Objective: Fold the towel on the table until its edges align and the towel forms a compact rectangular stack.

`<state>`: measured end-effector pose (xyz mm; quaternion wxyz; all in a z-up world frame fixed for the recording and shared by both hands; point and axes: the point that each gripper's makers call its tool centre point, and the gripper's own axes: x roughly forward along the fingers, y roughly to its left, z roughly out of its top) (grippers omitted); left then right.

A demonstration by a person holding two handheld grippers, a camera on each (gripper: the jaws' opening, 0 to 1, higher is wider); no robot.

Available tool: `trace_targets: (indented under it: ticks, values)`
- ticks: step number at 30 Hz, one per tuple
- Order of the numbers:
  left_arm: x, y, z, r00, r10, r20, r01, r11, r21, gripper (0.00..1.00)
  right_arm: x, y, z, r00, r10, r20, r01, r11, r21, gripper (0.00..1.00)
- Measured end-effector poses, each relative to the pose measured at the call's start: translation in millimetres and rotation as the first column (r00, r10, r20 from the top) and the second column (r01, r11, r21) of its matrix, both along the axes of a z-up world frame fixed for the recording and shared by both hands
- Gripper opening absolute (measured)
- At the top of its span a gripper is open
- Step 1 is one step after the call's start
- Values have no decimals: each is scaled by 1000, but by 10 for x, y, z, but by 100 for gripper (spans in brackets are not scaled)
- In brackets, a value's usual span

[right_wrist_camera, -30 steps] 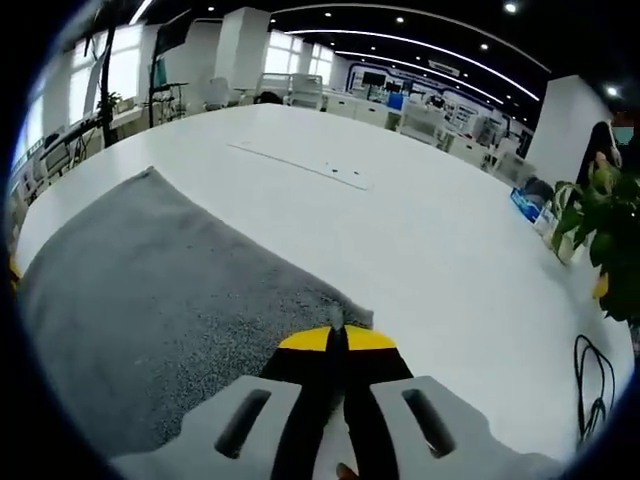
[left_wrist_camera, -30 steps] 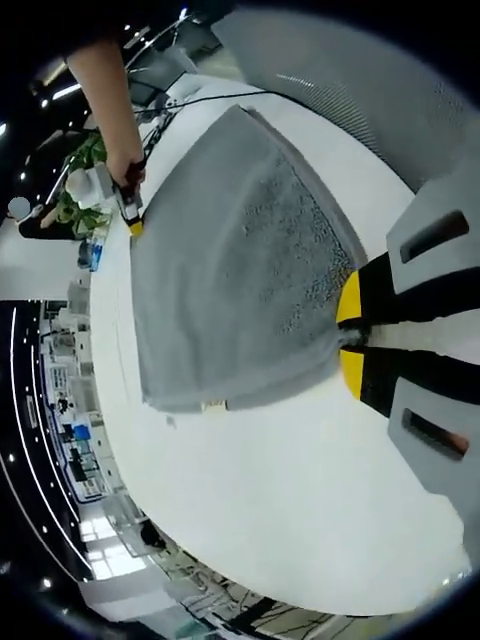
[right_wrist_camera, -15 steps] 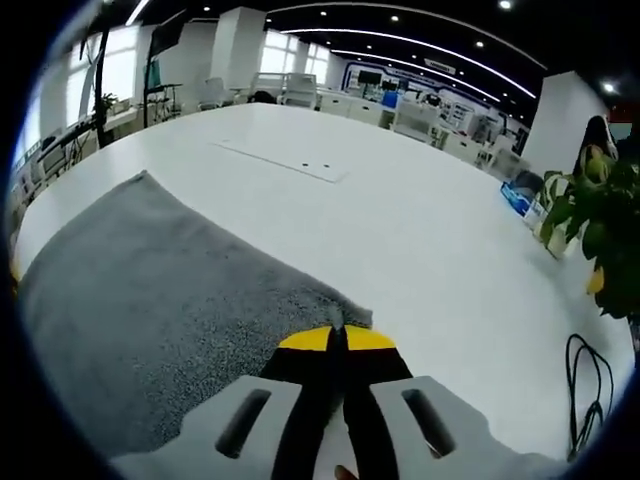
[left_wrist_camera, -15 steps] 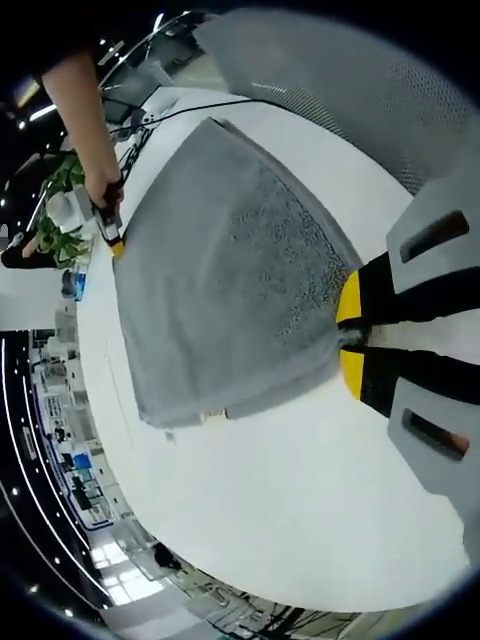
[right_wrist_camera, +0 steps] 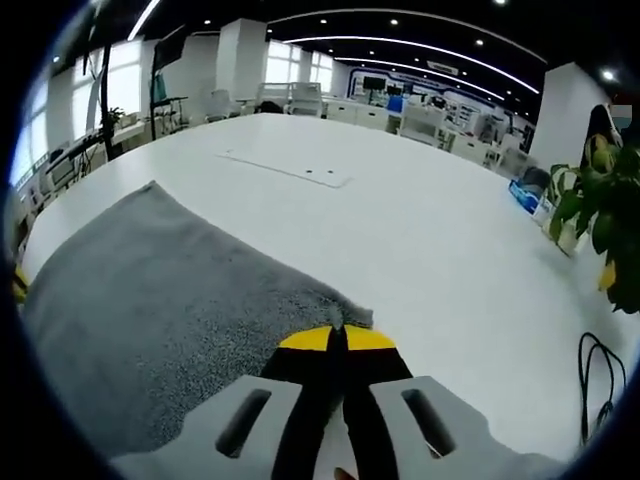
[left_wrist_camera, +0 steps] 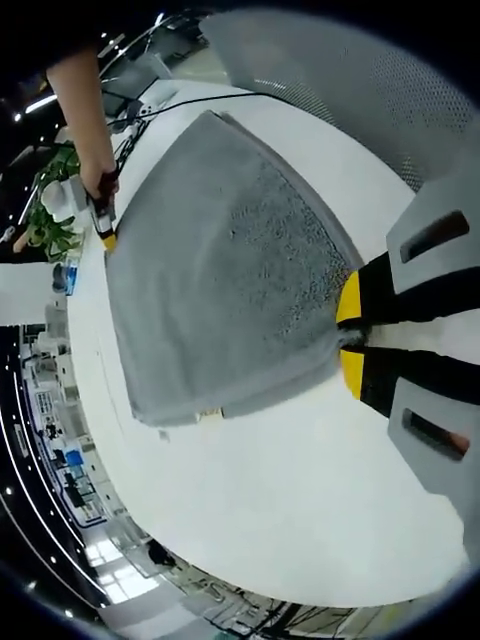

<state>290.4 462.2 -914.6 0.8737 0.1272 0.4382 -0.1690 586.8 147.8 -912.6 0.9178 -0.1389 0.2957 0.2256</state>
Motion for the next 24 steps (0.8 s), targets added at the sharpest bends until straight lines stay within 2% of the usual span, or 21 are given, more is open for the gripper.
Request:
trace_targets:
  ticks: [3, 6, 13, 16, 17, 18, 19, 23, 24]
  values:
    - [1, -10, 5, 1000, -14, -8, 14, 999, 33, 8, 4, 7, -16, 1000, 6, 2, -6, 1000, -5, 0]
    - [11, -20, 11, 998, -55, -17, 57, 993, 103, 8, 11, 10, -9, 1000, 12, 8, -12, 1000, -21, 1]
    - [13, -40, 48, 998, -62, -29, 65, 985, 158, 10, 64, -2, -16, 999, 22, -25, -23, 999, -39, 2]
    - [28, -49, 85, 997, -62, -35, 67, 981, 182, 14, 99, -14, -10, 1000, 3, -31, -3, 1000, 17, 5]
    - [46, -37, 137, 997, -72, -27, 76, 973, 217, 17, 106, -24, -12, 999, 1, -32, 0, 1000, 18, 7]
    - [84, -22, 189, 998, -69, -2, 68, 967, 246, 24, 118, -46, -5, 999, -1, -32, 2, 1000, 28, 9]
    - [150, -63, 257, 994, -101, 38, 87, 960, 265, 27, 117, -48, -1, 999, -1, -32, 2, 1000, 31, 11]
    - [247, -271, 388, 990, -117, 83, 96, 970, 224, 30, 38, -71, 104, 999, -18, -27, 20, 999, 45, 12]
    - [275, -391, 410, 985, -147, 87, 127, 971, 202, 31, 16, -74, 144, 999, -26, -25, 27, 998, 56, 13]
